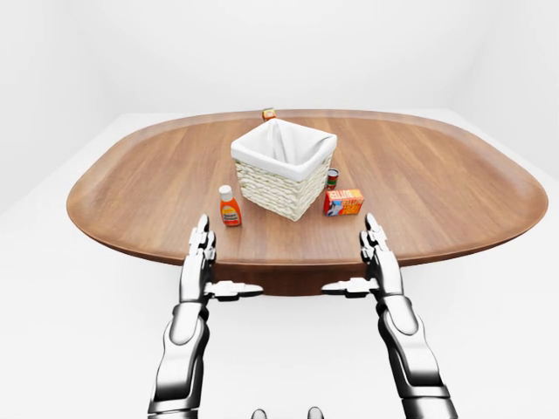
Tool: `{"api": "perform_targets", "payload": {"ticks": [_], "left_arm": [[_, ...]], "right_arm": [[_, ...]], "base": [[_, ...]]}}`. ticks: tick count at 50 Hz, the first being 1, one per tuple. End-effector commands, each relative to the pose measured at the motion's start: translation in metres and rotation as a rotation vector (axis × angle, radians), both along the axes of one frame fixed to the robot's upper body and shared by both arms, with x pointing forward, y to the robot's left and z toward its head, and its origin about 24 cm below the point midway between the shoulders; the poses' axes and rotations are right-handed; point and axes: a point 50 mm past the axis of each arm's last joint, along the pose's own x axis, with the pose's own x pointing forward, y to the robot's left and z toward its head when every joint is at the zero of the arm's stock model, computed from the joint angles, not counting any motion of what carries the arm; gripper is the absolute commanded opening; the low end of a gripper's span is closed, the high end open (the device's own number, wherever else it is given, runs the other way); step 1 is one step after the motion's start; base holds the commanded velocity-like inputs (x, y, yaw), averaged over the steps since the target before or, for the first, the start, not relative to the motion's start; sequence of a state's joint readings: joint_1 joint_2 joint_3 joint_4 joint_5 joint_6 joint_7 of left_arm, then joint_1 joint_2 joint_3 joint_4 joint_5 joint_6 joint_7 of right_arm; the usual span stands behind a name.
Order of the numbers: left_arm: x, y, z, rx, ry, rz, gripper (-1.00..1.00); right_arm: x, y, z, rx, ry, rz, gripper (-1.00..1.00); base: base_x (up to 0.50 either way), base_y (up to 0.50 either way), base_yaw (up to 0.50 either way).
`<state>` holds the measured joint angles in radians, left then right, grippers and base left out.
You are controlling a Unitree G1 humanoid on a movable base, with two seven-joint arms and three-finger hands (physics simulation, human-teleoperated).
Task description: Pick up the butter and put it in the basket.
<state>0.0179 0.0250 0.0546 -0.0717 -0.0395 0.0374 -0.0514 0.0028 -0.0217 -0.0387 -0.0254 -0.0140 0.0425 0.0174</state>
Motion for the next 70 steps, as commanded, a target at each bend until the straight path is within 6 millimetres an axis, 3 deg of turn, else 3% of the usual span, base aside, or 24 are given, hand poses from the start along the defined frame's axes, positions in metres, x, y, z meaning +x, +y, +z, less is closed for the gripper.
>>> {"api": "perform_targets", "payload": {"ticks": [1,29,41,70], "left_arm": [[0.002,0.006,0.012,-0.006,-0.02,0.007,1.0],[0.019,0.019,0.114,0.015,-0.432,0.023,1.0],[0.03,0.024,0.147,-0.016,-0.547,0.028,1.0],[0.028,0.024,0.148,-0.021,-0.552,0.016,1.0]], "right_arm": [[-0.003,-0.007,0.015,-0.026,-0.035,-0.01,1.0],[0.009,-0.019,0.121,-0.125,-0.463,0.055,1.0],[0.021,-0.02,0.148,-0.165,-0.548,0.089,1.0],[0.022,-0.019,0.152,-0.191,-0.562,0.082,1.0]], "base": [[0.0,0.0,0.0],[0.0,0.0,0.0],[0.08,-0.03,0.0],[0.49,-0.13,0.0]]}}
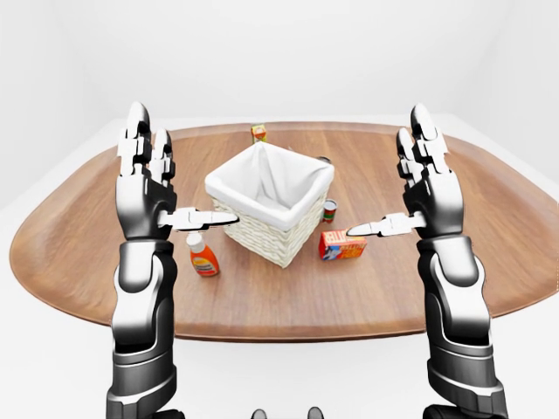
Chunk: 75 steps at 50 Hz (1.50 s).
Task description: Pick up the butter and put it in the basket.
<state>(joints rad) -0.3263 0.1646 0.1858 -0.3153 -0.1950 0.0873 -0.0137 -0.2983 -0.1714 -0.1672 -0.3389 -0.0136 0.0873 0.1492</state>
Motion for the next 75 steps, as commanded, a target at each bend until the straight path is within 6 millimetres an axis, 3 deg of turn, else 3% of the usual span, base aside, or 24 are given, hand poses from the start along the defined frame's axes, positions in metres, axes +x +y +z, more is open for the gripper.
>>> {"api": "perform_targets", "payload": {"ticks": [1,16,41,46,57,75], "left_arm": [[0.0,0.001,0.001,-0.001,-0.005,-0.001,1.0],[0.002,0.002,-0.005,-0.005,0.023,0.001,1.0],[-0.003,0.005,0.002,-0.014,-0.011,0.005,1.0],[-0.002,0.005,-0.005,-0.014,0.016,0.006,1.0],[-0.002,0.009,-0.007,-0.017,0.027,0.013,1.0],[-0.01,0.02,-0.005,-0.018,0.01,0.028,1.0]], "right_arm": [[0.001,-0.001,0.002,-0.005,-0.005,-0.004,1.0],[0.0,-0.004,0.002,0.007,-0.01,-0.015,1.0],[-0.005,-0.003,0.002,-0.018,-0.016,-0.023,1.0],[-0.005,-0.004,0.002,-0.047,-0.01,-0.02,1.0],[-0.015,-0.008,0.002,-0.35,0.039,0.008,1.0],[-0.032,-0.023,-0.023,-0.747,0.268,-0.097,1.0]], "base": [[0.5,0.0,0.0],[0.5,0.0,0.0],[0.11,0.0,0.0],[0.0,0.0,0.0],[0.0,0.0,0.0],[0.0,0.0,0.0]]}}
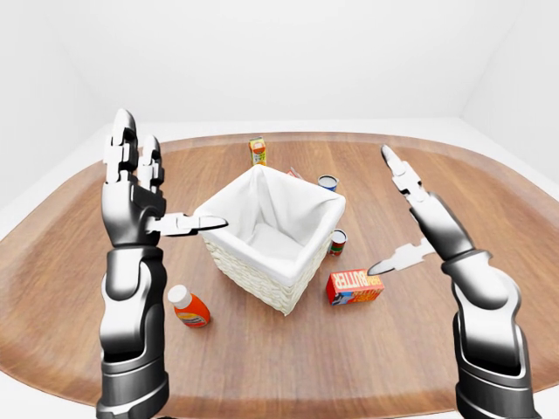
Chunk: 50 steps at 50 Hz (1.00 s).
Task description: Pick up the butter and put it in the basket.
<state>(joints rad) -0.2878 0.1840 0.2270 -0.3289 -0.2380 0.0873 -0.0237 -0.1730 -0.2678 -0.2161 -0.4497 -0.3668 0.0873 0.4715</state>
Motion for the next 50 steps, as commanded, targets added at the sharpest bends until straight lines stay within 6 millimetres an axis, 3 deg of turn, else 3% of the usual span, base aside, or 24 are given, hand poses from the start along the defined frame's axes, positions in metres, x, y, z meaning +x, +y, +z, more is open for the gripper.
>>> {"api": "perform_targets", "payload": {"ticks": [1,13,34,50], "left_arm": [[-0.004,0.006,0.0,0.003,-0.003,0.009,1.0],[-0.004,0.015,-0.004,-0.014,0.017,0.02,1.0],[-0.002,0.023,-0.011,-0.029,0.047,0.03,1.0],[0.003,0.027,-0.02,-0.042,0.09,0.034,1.0]], "right_arm": [[-0.011,-0.008,-0.012,-0.237,0.124,-0.072,1.0],[0.002,-0.003,-0.043,-0.529,0.319,-0.178,1.0],[0.031,-0.006,-0.08,-0.792,0.518,-0.307,1.0],[0.057,-0.005,-0.117,-0.878,0.709,-0.255,1.0]], "base": [[0.0,0.0,0.0],[0.0,0.0,0.0],[0.0,0.0,0.0],[0.0,0.0,0.0]]}}
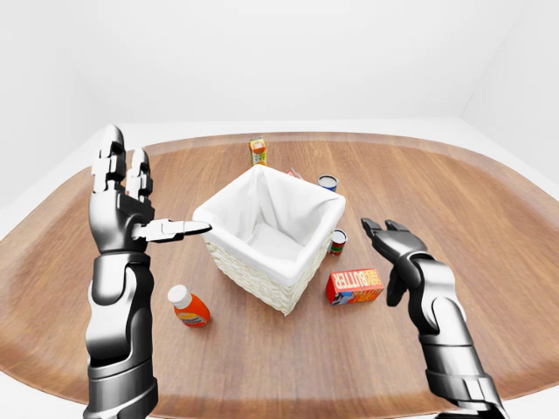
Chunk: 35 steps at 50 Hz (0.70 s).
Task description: Pick up the butter and put it in the basket.
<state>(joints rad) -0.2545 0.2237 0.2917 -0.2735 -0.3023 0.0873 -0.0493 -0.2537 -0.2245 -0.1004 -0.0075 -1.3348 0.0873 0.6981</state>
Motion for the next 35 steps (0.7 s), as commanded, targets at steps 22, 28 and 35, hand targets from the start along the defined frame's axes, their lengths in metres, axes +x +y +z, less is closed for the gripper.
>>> {"api": "perform_targets", "payload": {"ticks": [22,28,35], "left_arm": [[0.005,0.005,-0.011,-0.015,0.051,0.006,1.0],[0.005,0.006,-0.013,-0.017,0.061,0.006,1.0],[0.007,0.007,-0.017,-0.021,0.078,0.006,1.0]], "right_arm": [[0.043,0.006,-0.052,0.006,0.137,0.0,1.0],[0.046,0.007,-0.068,0.044,0.146,-0.018,1.0],[0.05,0.008,-0.084,0.087,0.146,-0.062,1.0]], "base": [[0.0,0.0,0.0],[0.0,0.0,0.0],[0.0,0.0,0.0]]}}
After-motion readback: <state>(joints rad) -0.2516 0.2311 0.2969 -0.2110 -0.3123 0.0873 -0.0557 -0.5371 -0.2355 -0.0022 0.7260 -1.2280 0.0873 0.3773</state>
